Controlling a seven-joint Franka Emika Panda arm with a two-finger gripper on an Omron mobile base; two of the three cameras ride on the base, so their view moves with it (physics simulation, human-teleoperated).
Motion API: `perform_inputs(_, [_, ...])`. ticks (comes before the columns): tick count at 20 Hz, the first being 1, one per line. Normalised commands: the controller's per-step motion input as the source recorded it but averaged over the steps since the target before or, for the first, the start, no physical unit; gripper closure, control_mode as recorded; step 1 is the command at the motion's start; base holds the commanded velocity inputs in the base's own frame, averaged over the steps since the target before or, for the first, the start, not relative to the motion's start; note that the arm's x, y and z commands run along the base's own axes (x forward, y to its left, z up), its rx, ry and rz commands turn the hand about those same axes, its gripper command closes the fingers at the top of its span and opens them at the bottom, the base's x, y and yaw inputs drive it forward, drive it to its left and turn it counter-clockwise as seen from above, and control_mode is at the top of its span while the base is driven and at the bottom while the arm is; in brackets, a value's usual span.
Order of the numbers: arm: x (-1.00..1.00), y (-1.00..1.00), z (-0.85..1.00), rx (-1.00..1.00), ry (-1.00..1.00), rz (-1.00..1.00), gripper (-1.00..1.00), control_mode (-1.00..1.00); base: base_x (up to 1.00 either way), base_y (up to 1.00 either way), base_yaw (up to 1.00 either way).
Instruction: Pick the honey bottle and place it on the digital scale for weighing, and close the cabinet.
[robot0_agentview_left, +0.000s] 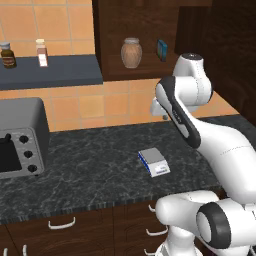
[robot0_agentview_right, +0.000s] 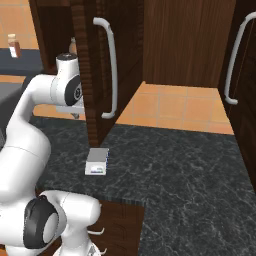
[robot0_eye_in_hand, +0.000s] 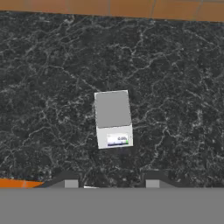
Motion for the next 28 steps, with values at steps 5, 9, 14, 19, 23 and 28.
perform_inputs(5, [-0.48,0.0,0.0,0.0,-0.06,0.0,-1.0,-1.0,0.0,0.0,0.0])
perform_inputs(9, [-0.39,0.14,0.17,0.0,-0.26,0.01,-1.0,-1.0,0.0,0.0,0.0])
perform_inputs(14, [-0.41,0.09,0.85,0.0,-0.4,0.01,-1.0,-1.0,0.0,0.0,0.0])
perform_inputs(19, [-0.24,0.07,0.84,0.0,-0.23,0.06,-1.0,-1.0,0.0,0.0,0.0])
perform_inputs(23, [0.0,0.16,0.61,0.0,-0.32,0.07,-1.0,-1.0,0.0,0.0,0.0])
perform_inputs(28, [0.04,0.02,0.4,0.05,-0.31,0.11,-1.0,-1.0,0.0,0.0,0.0])
